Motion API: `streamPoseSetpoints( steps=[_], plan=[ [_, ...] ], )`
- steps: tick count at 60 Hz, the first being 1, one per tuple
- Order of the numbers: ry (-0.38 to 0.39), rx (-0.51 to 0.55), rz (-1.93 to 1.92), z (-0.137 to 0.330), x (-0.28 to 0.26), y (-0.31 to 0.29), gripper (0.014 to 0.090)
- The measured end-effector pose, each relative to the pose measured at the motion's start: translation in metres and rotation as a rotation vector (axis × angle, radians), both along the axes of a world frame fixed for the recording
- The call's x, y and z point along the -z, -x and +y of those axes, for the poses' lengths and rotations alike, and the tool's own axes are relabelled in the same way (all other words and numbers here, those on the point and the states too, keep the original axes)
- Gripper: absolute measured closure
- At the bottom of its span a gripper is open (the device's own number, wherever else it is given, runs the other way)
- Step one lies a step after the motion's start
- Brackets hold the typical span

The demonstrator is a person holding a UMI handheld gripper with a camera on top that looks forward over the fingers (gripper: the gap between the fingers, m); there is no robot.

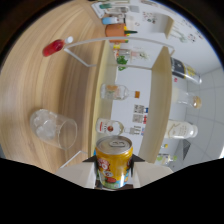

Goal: Make me a cup of Vodka Sunrise.

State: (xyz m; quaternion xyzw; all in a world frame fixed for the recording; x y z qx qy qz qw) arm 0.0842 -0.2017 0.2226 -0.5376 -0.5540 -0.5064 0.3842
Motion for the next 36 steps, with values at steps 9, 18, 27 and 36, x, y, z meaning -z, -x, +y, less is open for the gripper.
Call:
streamPoseSetpoints(
  steps=[9,18,27,36],
  plan=[
    [-0.048,0.001,0.532,-0.015,-0.045,0.005,0.0529],
    [-0.095,0.027,1.070,-0.029,-0.083,-0.023,0.0529],
    [-0.126,0.082,1.391,-0.037,-0.082,-0.074,0.0529],
    [-0.119,0.156,1.619,-0.036,-0.046,-0.124,0.0530]
  ],
)
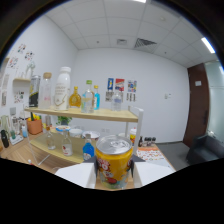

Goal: Make me a cup of Vodka Sunrise.

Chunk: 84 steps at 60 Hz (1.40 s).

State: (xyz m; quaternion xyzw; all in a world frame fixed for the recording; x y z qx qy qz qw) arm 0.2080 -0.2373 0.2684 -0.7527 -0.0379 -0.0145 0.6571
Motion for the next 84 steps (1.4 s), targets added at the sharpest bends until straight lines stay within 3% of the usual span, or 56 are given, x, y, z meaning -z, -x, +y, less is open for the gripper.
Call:
streamPoseSetpoints(
  steps=[14,29,43,56,68,72,78,84],
  plan=[
    [0.129,0.069,0.148,0.021,0.101,-0.058,0.0531],
    [0.283,0.088,0.169,0.031,0.194,-0.068,0.0534],
    [0.363,0.094,0.156,0.024,0.229,-0.063,0.0526],
    [0.346,0.091,0.111,0.019,0.230,-0.063,0.0513],
    [0.379,0.114,0.120,0.005,0.238,-0.062,0.0508],
    [0.397,0.122,0.133,0.002,0.239,-0.060,0.0431],
    [0.402,0.157,0.136,-0.004,0.228,-0.062,0.0184],
    [0.387,0.201,0.116,-0.013,0.201,-0.064,0.0191]
  ],
)
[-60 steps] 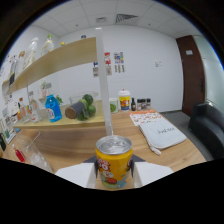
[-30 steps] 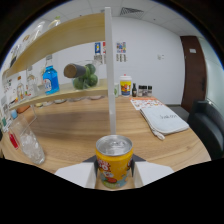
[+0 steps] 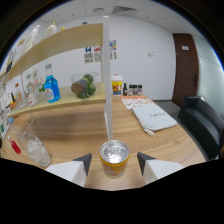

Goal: Make me a cup of Vodka Sunrise.

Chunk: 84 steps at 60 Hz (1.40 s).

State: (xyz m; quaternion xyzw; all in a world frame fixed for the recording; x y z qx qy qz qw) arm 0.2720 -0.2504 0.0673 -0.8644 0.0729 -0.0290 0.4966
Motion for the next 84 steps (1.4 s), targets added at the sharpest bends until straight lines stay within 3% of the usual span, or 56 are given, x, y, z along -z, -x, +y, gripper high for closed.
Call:
streamPoseSetpoints(
  steps=[8,22,43,55,67,75,84],
  plan=[
    [-0.074,0.014,-0.009,-0.017,-0.060,0.019,0.0193],
    [-0.175,-0.093,-0.013,-0.047,-0.126,0.110,0.0195],
    [-0.114,-0.160,0.045,-0.061,-0.090,0.233,0.0194],
    [-0.202,-0.215,0.030,-0.025,-0.135,0.286,0.0192],
    [-0.269,-0.236,0.016,0.039,-0.167,0.321,0.0191],
    [-0.259,-0.216,-0.012,0.088,-0.162,0.327,0.0206],
    [-0.170,-0.197,-0.013,0.127,-0.131,0.329,0.0325]
  ],
)
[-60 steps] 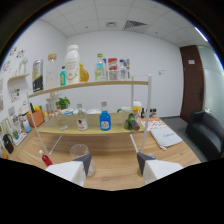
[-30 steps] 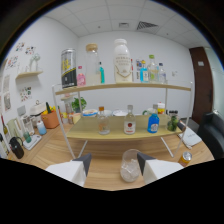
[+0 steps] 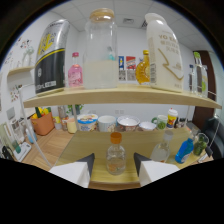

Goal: Make me a cup of Vodka Sunrise.

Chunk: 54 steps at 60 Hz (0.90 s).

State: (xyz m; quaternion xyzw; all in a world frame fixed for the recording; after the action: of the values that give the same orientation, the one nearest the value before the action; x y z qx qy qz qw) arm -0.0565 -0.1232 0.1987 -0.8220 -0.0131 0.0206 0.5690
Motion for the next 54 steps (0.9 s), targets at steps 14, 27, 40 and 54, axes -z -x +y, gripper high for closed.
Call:
streamPoseSetpoints(
  steps=[14,27,40,54],
  plan=[
    [0.056,0.020,-0.036,0.018,0.023,-0.003,0.0653],
    [0.052,0.017,-0.036,0.017,0.018,-0.002,0.0688],
    [-0.014,-0.022,-0.017,-0.007,-0.025,0.008,0.0691],
    [-0.037,-0.018,0.036,-0.053,-0.042,0.006,0.0692]
  ],
)
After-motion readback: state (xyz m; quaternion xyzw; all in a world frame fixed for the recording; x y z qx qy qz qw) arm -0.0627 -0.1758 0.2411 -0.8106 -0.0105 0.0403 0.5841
